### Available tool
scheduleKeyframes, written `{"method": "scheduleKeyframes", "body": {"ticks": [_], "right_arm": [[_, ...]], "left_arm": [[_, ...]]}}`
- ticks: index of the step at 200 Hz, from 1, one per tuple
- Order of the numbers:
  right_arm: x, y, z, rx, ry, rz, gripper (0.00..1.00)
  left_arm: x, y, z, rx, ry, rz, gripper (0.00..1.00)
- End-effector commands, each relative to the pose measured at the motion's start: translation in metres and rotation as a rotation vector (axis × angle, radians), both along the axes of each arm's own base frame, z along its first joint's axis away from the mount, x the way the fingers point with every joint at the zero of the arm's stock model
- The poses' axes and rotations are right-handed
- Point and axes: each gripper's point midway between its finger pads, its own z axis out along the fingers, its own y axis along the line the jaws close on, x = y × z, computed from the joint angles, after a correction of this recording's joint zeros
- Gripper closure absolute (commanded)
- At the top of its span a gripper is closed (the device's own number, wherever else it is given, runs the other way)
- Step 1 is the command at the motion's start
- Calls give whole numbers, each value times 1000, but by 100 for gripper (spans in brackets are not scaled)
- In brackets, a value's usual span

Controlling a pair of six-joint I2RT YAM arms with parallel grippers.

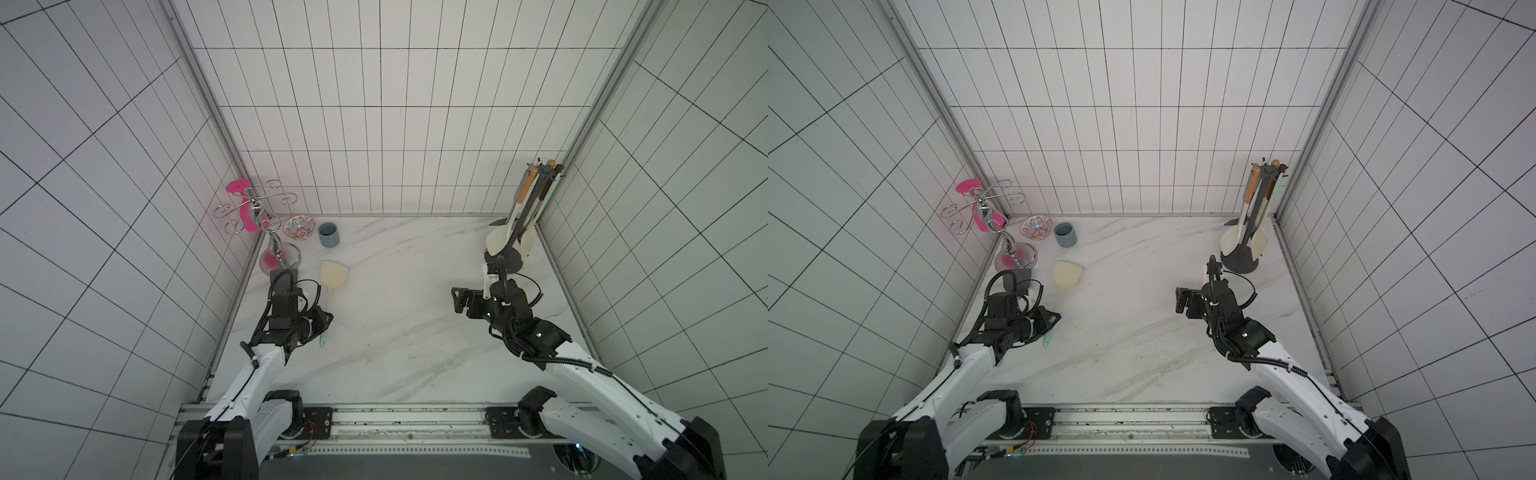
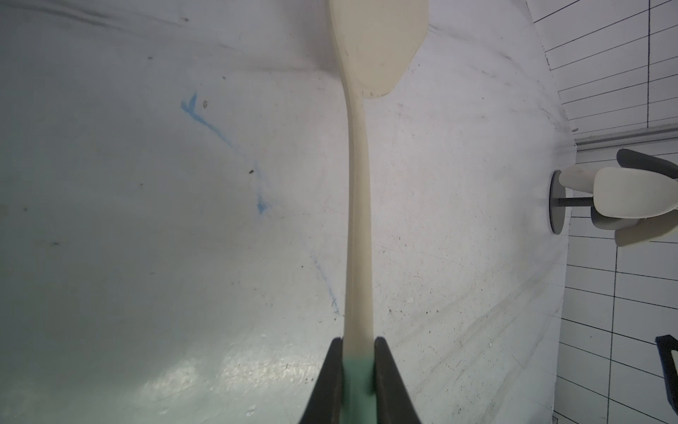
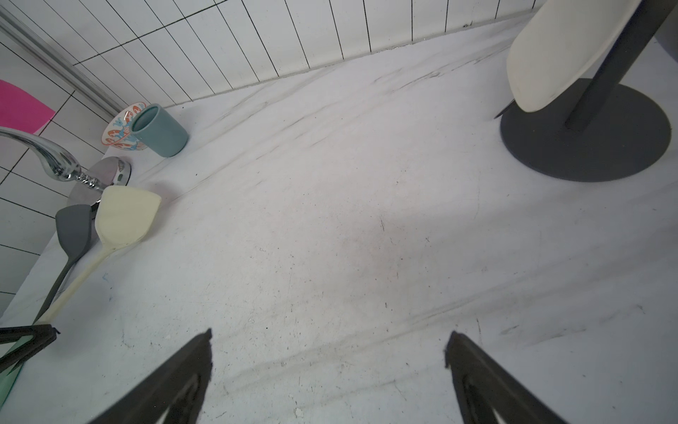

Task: Take the spatula off the kitchen utensil rack
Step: Place the spatula at the center of the board.

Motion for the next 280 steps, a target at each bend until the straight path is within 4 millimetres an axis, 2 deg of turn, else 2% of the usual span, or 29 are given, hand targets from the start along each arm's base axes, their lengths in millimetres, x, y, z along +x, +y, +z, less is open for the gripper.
{"method": "scheduleKeyframes", "body": {"ticks": [1, 33, 64, 86, 140, 167, 199, 235, 262, 280], "right_arm": [[-2, -5, -15, -8, 6, -5, 1], [-3, -7, -15, -3, 3, -8, 1], [-3, -8, -15, 2, 2, -14, 1], [-3, -9, -15, 5, 2, -15, 1], [-3, -10, -14, 10, 0, -18, 1], [-3, -12, -13, 13, -6, -23, 1], [-4, -14, -12, 17, -10, -30, 1], [-4, -14, -12, 22, -8, -28, 1], [-4, -14, -12, 24, -5, -28, 1], [-4, -13, -13, 27, -4, -27, 1]], "left_arm": [[2, -2, 10, -25, -12, -26, 100], [4, 13, 12, -12, -13, 38, 100], [3, 19, 11, -18, 13, 65, 100], [4, 25, 17, -44, 6, 100, 100], [7, 20, 33, -170, 64, 59, 100], [9, 25, 32, -138, 133, 31, 100], [19, 31, 41, -141, 92, 65, 100], [22, 40, 33, -123, 131, 81, 100], [18, 54, 27, -106, 147, 130, 100], [16, 56, 21, -119, 161, 152, 100]]}}
